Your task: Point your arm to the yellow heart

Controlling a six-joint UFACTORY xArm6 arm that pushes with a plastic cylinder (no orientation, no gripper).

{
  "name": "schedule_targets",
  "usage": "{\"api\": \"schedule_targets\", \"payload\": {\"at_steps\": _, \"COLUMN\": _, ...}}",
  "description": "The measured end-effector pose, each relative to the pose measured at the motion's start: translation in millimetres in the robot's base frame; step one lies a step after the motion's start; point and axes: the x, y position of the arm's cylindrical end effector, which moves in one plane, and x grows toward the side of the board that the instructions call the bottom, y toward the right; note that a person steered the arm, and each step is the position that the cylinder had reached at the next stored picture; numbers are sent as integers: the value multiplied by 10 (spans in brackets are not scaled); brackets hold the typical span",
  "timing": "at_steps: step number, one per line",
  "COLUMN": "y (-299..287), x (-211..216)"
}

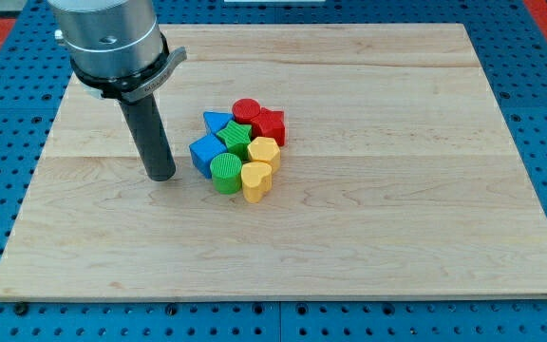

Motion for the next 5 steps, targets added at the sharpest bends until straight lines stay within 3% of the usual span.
{"api": "schedule_targets", "payload": {"at_steps": 3, "y": 34, "x": 146}}
{"api": "schedule_targets", "payload": {"at_steps": 5, "y": 260, "x": 642}}
